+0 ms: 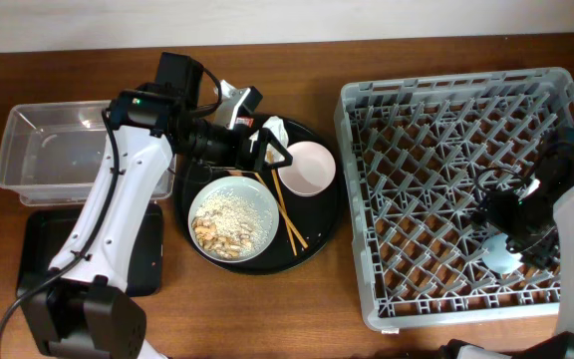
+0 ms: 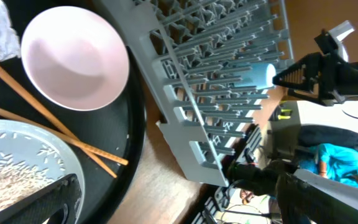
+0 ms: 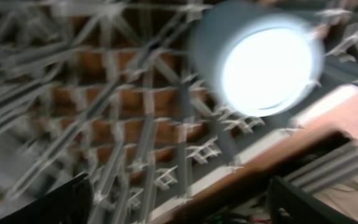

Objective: Sort waste into correct bins and load items into the dishwasher rack
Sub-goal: 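Lower the blue cup into the rack with the right gripper, then move the right gripper to the pink bowl and grasp its rim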

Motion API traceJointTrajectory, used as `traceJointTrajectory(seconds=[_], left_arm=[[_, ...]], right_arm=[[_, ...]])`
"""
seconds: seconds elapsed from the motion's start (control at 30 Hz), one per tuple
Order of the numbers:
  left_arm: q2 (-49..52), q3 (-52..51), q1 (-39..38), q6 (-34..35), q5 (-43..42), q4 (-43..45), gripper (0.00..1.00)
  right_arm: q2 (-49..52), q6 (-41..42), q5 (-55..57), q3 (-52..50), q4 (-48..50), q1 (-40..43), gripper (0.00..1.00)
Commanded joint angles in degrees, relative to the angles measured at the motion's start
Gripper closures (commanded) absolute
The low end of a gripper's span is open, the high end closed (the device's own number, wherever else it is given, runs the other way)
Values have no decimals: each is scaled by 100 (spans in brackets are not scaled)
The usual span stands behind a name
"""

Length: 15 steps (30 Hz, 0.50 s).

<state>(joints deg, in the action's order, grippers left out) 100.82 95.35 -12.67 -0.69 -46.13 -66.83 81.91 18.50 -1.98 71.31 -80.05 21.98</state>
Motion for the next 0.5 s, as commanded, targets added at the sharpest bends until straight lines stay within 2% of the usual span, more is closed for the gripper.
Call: traceJointTrajectory(seconds=[0.0, 0.07, 0.17, 0.23, 0.27, 0.3, 0.4, 0.47], left_arm=[[-28, 26, -192, -85, 1152, 7, 1], [-17, 26, -442, 422, 2356, 203, 1], [103, -31, -876, 1150, 3770, 774, 3], [275, -76, -1158, 1161, 3901, 1019, 10], [448, -79, -1327, 1257, 4076, 1021, 18], [544, -83, -1394, 1384, 4258, 1001, 18], [785, -83, -1460, 1591, 4498, 866, 33], [721, -68, -1384, 1591, 4509, 778, 35]], right_arm=[[-501, -658, -1390, 343, 37, -184, 15], [-1008, -737, -1967, 518, 350, -588, 17], [-1685, -603, -2072, 527, 1012, -1357, 17], [-1950, -603, -2059, 527, 1303, -1886, 18], [-2035, -601, -1965, 527, 1379, -2258, 21], [-2048, -601, -1891, 527, 1375, -2417, 21], [-1967, -603, -1821, 514, 1346, -2852, 30], [-1740, -603, -1814, 509, 1421, -3338, 37]])
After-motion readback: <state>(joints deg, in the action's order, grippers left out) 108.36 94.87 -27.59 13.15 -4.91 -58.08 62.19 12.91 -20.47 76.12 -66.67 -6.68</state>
